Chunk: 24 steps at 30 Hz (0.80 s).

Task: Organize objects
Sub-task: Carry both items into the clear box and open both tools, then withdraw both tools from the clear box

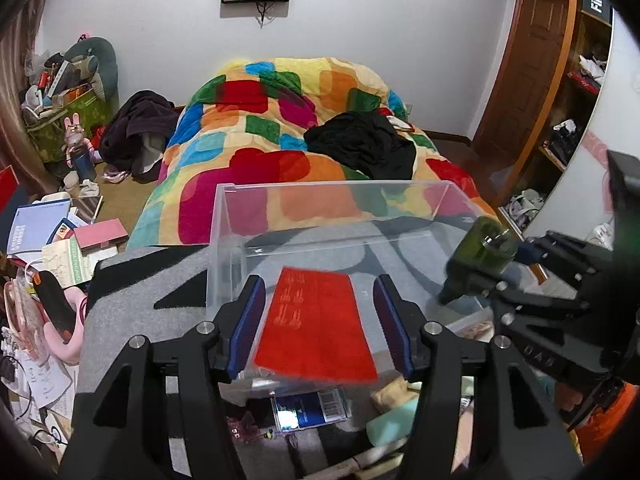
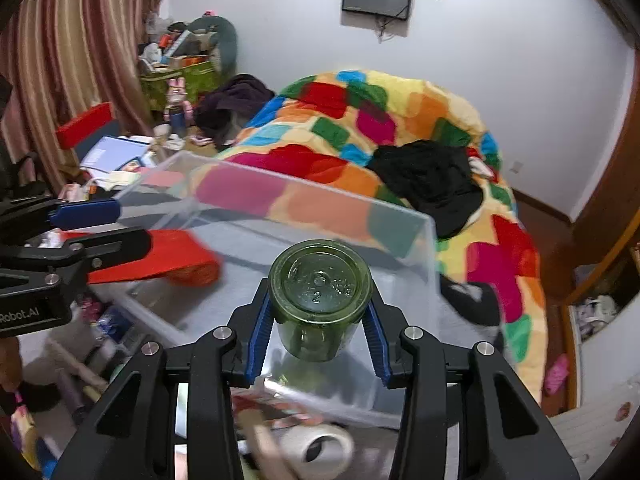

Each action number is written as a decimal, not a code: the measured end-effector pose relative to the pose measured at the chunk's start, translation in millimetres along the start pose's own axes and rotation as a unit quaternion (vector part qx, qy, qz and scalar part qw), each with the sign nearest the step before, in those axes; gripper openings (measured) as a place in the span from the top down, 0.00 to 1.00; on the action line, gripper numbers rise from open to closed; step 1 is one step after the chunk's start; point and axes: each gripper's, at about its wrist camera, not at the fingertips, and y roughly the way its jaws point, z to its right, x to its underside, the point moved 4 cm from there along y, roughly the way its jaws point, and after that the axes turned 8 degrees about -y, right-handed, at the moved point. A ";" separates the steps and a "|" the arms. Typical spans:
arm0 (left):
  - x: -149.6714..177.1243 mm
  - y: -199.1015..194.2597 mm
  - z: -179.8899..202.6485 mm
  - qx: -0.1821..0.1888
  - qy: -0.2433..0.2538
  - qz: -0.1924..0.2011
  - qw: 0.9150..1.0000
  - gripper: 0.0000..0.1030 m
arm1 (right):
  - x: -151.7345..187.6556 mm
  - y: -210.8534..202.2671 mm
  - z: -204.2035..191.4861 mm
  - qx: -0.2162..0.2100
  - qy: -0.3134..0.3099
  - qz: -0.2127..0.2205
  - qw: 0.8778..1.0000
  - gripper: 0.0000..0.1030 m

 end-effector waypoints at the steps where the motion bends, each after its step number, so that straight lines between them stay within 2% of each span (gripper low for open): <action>1: 0.1 -3.0 -0.2 0.000 0.000 0.003 1.000 0.41 | 0.9 -1.6 -1.1 -0.010 0.002 0.000 1.000 0.59; 4: 0.9 -14.9 1.1 0.003 0.002 0.014 1.000 0.36 | 0.4 -8.2 -5.4 -0.032 0.008 0.007 0.999 0.50; 10: 8.9 -37.3 3.7 0.011 0.007 0.029 0.999 0.27 | 4.7 -33.7 -9.4 -0.040 0.003 0.031 0.999 0.48; 14: 22.2 -49.5 7.0 0.007 0.020 0.035 0.999 0.20 | 11.2 -51.0 -7.4 -0.038 0.004 0.044 0.998 0.44; 18: 39.7 -55.4 6.9 0.006 0.027 0.031 0.999 0.15 | 24.1 -67.1 0.0 -0.033 0.011 0.053 0.998 0.41; 19: 44.3 -56.1 6.7 0.006 0.026 0.029 0.999 0.14 | 29.0 -70.5 1.5 -0.033 0.015 0.054 0.998 0.38; 24: 75.5 -56.9 4.5 0.005 0.023 0.007 1.000 0.12 | 59.8 -81.5 13.4 -0.024 0.039 0.045 0.998 0.33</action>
